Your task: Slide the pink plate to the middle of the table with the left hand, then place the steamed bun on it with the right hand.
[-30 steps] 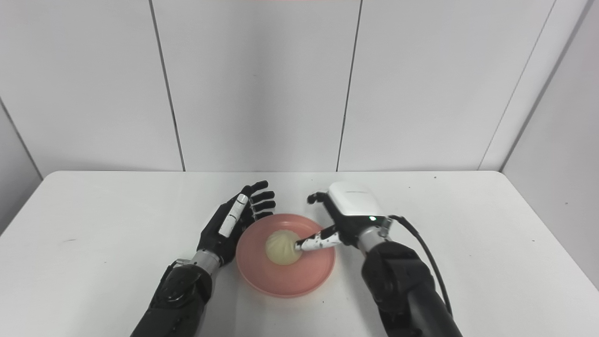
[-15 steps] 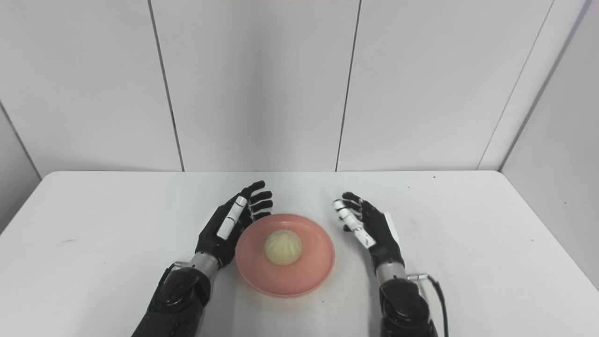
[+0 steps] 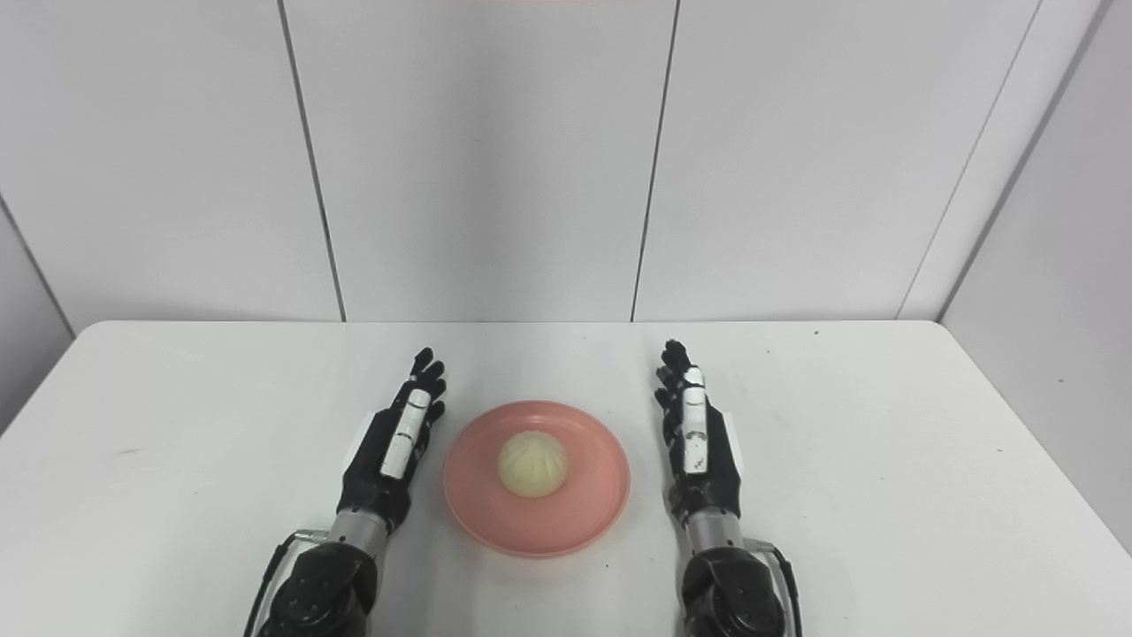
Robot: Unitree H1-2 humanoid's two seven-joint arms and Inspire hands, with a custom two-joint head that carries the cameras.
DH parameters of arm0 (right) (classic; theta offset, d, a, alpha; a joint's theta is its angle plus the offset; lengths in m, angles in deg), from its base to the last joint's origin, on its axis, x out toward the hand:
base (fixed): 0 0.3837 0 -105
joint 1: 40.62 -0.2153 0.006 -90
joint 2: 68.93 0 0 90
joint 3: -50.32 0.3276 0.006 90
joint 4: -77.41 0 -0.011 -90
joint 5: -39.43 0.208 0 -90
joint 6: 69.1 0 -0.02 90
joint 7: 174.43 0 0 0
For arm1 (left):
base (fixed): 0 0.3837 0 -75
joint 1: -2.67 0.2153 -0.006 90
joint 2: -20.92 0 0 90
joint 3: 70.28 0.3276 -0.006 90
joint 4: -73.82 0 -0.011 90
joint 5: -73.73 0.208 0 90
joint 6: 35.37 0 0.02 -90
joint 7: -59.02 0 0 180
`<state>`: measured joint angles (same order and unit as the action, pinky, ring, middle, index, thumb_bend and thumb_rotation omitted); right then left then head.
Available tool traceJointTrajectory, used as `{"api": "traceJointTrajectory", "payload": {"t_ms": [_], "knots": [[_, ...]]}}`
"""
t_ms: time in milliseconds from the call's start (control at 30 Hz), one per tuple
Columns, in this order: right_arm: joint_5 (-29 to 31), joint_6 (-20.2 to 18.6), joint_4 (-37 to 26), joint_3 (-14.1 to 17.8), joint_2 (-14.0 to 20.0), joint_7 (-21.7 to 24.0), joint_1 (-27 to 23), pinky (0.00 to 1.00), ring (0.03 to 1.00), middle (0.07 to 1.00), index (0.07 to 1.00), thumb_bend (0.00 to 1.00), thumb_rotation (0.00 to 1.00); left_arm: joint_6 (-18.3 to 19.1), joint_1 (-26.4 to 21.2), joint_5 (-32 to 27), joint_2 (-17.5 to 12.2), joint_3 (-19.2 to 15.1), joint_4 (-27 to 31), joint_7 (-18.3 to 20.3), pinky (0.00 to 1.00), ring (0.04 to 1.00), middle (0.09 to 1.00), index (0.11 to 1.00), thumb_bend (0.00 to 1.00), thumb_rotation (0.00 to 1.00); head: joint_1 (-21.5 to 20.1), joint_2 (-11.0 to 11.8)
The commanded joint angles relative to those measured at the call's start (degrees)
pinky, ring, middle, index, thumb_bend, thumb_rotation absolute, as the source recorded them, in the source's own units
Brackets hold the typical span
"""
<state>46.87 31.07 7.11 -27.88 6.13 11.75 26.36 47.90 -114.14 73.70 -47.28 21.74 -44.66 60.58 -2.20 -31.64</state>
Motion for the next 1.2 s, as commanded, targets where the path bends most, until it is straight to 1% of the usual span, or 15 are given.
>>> {"api": "traceJointTrajectory", "payload": {"t_ms": [0,100,233,300,433,500,600,767,900,1000,1167], "knots": [[-1.27,3.17,1.48,-1.34,0.36,-0.54,0.76,1.00,1.000,0.998,0.956,0.81,1.00,1.76,-0.32,0.07,-0.28,-0.08,1.35,-0.52,1.00,1.000,1.000,1.000,0.67,0.94,-0.13,-0.10],[-2.81,3.67,1.23,-2.88,1.00,-1.56,0.82,1.00,1.000,0.998,0.952,0.82,1.00,2.54,-0.25,-0.34,-0.16,-0.30,1.80,-0.27,1.00,1.000,1.000,1.000,0.69,0.94,-0.18,-0.09],[-4.62,3.95,0.83,-3.95,1.67,-3.32,0.98,1.00,1.000,0.991,0.935,0.86,1.00,2.75,-0.50,-0.48,0.06,-0.48,1.51,-0.47,1.00,1.000,1.000,1.000,0.67,0.93,0.05,-0.10],[-3.81,3.59,0.56,-3.83,1.62,-3.66,1.12,1.00,1.000,0.985,0.926,0.84,1.00,2.74,-0.61,-0.62,0.29,-0.69,1.33,-0.75,1.00,1.000,1.000,1.000,0.67,0.93,0.08,-0.11],[0.15,2.55,-0.01,-3.07,1.01,-2.93,1.37,1.00,0.999,0.974,0.921,0.79,1.00,2.23,-0.75,-0.53,0.66,-1.10,0.95,-1.49,1.00,1.000,1.000,1.000,0.67,0.91,0.00,-0.15],[0.84,2.64,0.07,-3.21,1.05,-2.85,1.43,1.00,0.989,0.970,0.924,0.78,1.00,1.78,-0.72,-0.21,0.79,-1.19,0.96,-2.18,1.00,1.000,1.000,1.000,0.67,0.90,-0.03,-0.13],[1.16,2.74,0.21,-3.59,1.18,-2.89,1.49,0.99,0.972,0.956,0.918,0.78,1.00,1.17,-0.81,0.11,0.71,-1.08,0.69,-2.91,1.00,1.000,1.000,1.000,0.68,0.91,-0.05,-0.07],[1.09,1.87,0.36,-3.93,1.30,-3.37,1.43,0.98,0.957,0.943,0.908,0.79,1.00,-0.04,-1.07,-0.32,0.45,-1.15,-0.24,-2.80,1.00,1.000,1.000,1.000,0.70,0.91,-0.11,0.06],[1.59,1.86,0.42,-3.85,1.27,-3.34,1.45,0.97,0.944,0.930,0.898,0.80,1.00,-0.19,-1.13,-0.50,0.39,-1.26,-0.47,-2.70,1.00,1.000,1.000,1.000,0.70,0.90,-0.23,0.09],[2.26,1.03,0.30,-3.56,1.13,-3.53,1.40,0.95,0.930,0.923,0.887,0.80,0.99,-0.40,-1.34,-1.18,0.45,-1.65,-0.96,-2.51,1.00,1.000,1.000,1.000,0.69,0.88,-0.26,0.13],[2.84,-0.05,-0.12,-3.54,1.08,-3.98,1.50,0.92,0.901,0.902,0.864,0.80,0.98,-0.18,-1.37,-2.02,0.53,-1.86,-0.87,-1.91,1.00,1.000,1.000,1.000,0.74,0.87,-0.28,0.19]]}}
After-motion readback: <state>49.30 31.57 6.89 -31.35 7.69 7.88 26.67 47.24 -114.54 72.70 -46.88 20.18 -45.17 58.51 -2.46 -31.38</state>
